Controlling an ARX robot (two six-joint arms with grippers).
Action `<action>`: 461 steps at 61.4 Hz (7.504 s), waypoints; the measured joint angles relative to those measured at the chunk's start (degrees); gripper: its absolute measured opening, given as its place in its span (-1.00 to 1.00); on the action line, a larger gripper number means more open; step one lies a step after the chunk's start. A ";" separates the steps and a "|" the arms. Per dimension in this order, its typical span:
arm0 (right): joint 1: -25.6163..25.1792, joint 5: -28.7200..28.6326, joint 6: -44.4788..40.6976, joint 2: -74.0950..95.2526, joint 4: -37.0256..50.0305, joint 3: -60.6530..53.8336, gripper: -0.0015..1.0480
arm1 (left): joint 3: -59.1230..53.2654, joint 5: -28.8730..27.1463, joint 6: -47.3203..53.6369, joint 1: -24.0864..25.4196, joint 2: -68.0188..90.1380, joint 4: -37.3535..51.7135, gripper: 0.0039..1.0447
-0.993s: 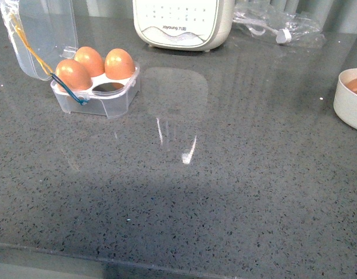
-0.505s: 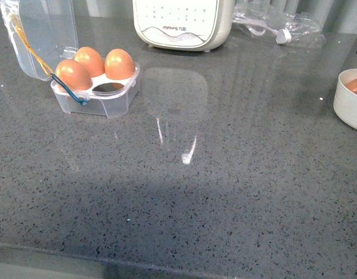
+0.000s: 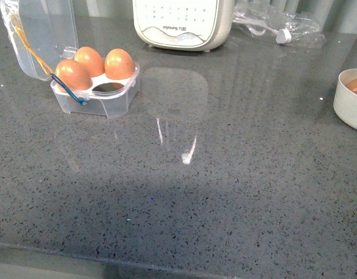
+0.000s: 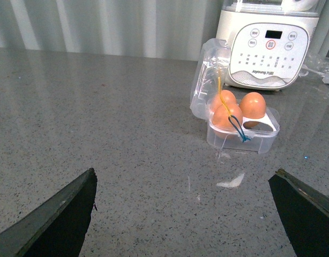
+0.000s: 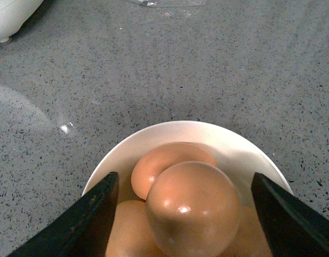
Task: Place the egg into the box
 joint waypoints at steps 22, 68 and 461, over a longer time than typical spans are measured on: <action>0.00 -0.22 -0.39 -1.62 -1.03 -0.15 -0.21 | 0.00 0.00 0.00 0.00 0.00 0.00 0.87; 23.96 -14.40 -13.09 -2.75 4.31 8.00 -0.21 | 0.00 0.00 0.00 0.00 -0.02 0.00 0.87; -1.27 -1.64 -5.31 -86.33 -16.96 -42.27 0.86 | 1.07 -5.42 -2.82 -1.62 1.66 -3.72 0.87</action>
